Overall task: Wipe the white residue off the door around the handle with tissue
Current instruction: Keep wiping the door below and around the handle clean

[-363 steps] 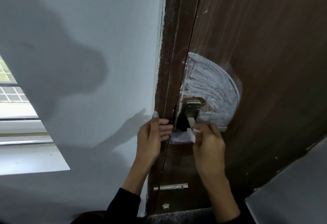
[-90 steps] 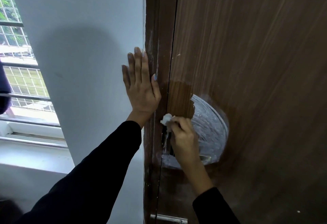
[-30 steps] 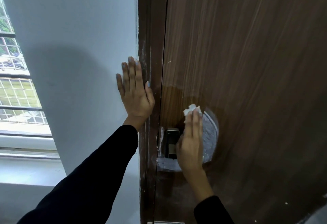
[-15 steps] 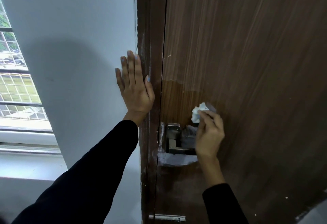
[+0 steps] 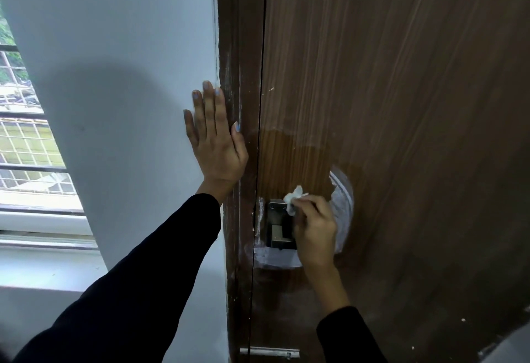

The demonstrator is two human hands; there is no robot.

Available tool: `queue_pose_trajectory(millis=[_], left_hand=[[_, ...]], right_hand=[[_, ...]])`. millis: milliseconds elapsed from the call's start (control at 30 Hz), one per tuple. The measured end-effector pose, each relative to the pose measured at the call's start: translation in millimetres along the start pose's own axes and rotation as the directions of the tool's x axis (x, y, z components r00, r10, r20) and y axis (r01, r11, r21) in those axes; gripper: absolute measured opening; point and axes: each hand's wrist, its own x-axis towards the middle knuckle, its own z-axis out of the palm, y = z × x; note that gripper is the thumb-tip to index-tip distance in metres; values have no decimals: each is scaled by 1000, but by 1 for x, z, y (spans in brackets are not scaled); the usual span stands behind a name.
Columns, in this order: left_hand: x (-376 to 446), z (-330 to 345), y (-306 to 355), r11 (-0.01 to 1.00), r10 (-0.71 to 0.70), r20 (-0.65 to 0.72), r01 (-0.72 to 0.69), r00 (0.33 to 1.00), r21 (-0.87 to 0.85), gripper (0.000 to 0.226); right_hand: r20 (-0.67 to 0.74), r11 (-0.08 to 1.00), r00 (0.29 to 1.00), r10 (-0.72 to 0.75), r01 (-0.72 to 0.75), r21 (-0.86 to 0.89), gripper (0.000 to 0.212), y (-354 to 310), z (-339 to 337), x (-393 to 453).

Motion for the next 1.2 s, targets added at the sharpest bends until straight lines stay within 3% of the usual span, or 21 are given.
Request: queue_pose_trajectory(millis=[100, 200, 267, 367, 467, 567, 633, 767, 833, 900, 967, 1033, 1133, 1200], left_hand=[[0, 0, 0, 1000, 6, -4, -6, 1000, -7, 55], [0, 1, 0, 1000, 11, -9, -11, 1000, -5, 55], [0, 2, -1, 1000, 5, -16, -5, 1000, 5, 55], [1, 2, 0, 1000, 2, -21, -2, 1000, 14, 56], [0, 1, 0, 1000, 6, -17, -6, 1000, 0, 55], [0, 1, 0, 1000, 4, -15, -4, 1000, -3, 55], [0, 2, 0, 1000, 3, -15, -3, 1000, -6, 55], [1, 1, 0, 1000, 1, -12, -1, 1000, -18, 55], [0, 0, 1, 1000, 3, -11, -3, 1000, -25, 55], [0, 0, 1, 1000, 6, -13, -6, 1000, -24, 55], [0, 0, 1, 1000, 4, -12, -4, 1000, -23, 55], [0, 0, 2, 1000, 1, -10, -2, 1000, -20, 55], [-1, 0, 1, 1000, 1, -7, -1, 1000, -21, 54], [-1, 0, 1, 1000, 5, -7, -5, 1000, -21, 54]], right_hand=[[29, 996, 996, 84, -83, -25, 24, 16, -9, -12], [-172, 972, 957, 233, -233, 21, 18, 18, -16, -5], [-221, 975, 950, 223, -220, 40, 16, 8, -11, 4], [-37, 993, 992, 119, -119, 12, 16, 0, -4, 0], [136, 993, 986, 100, -89, -79, 18, 13, -8, -15], [-30, 978, 978, 205, -206, -40, 15, 17, -15, -11], [-106, 982, 977, 186, -188, -10, 12, 11, -12, -3], [138, 993, 984, 115, -109, -48, 10, 5, -1, -7], [173, 990, 977, 123, -110, -82, 7, 12, -3, -13], [86, 982, 979, 184, -179, -61, 7, 16, -9, -12], [-86, 975, 972, 219, -222, -25, 8, 15, -15, -3], [-196, 980, 960, 199, -197, 33, 12, 9, -15, 7], [-82, 994, 991, 102, -98, 51, 16, -2, -10, 8], [17, 993, 993, 113, -113, 34, 16, 3, -9, -1]])
